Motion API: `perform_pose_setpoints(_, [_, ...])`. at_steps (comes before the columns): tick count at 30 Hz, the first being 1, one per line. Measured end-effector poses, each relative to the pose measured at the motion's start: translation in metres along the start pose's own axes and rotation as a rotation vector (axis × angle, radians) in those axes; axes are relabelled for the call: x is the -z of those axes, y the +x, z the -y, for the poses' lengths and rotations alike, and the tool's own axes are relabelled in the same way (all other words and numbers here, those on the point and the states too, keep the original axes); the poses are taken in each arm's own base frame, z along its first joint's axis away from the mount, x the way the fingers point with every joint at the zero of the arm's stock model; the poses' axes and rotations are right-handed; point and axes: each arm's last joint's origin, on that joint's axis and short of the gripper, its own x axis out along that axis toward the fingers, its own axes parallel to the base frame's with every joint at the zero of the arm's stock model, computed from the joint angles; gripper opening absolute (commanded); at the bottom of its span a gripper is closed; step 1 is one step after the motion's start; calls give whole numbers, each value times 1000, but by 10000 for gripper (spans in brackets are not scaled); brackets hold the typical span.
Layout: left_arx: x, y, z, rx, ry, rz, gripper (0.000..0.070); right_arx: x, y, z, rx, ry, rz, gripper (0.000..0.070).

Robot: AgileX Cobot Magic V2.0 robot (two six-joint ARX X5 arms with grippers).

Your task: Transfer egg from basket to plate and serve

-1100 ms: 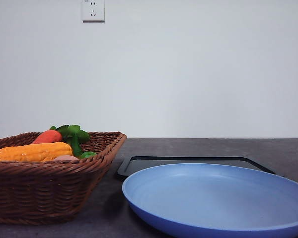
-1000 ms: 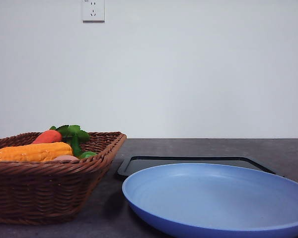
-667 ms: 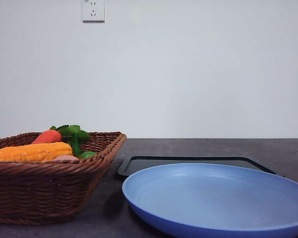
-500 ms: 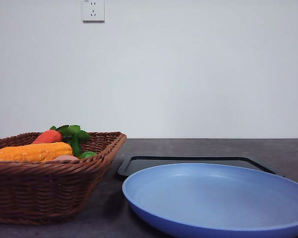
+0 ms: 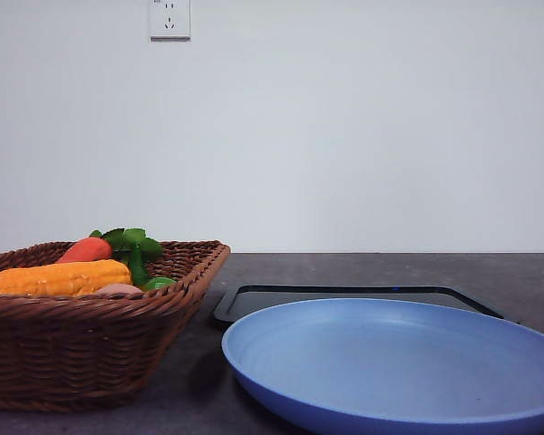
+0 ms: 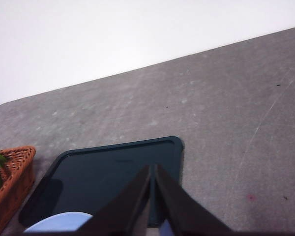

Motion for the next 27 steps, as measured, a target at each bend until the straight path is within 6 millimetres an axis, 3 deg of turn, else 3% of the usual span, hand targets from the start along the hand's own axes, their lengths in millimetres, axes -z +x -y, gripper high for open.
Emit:
perform_pose_setpoints(7, [-19,9,12,54,-19,-133,0,-37,3,-13,33,14,-112,0])
perform_pose_setpoints(14, [-40,30,23,168,-25,-315,0,-62,24,-22,-10,-13,-318,0])
perform_pose_setpoints(22, [-51,62,38,258,-15,-566,2,-40,56,-13,-88,45,-640,10])
perform_pose_setpoints(24, [-52,68,42,285,-4,-590,23,-34,59,-11,-88,68,-704,86])
perform_pose_setpoints(27, [-48,74,46,318,10,-620,120,-27,65,-8,-70,91,-777,214])
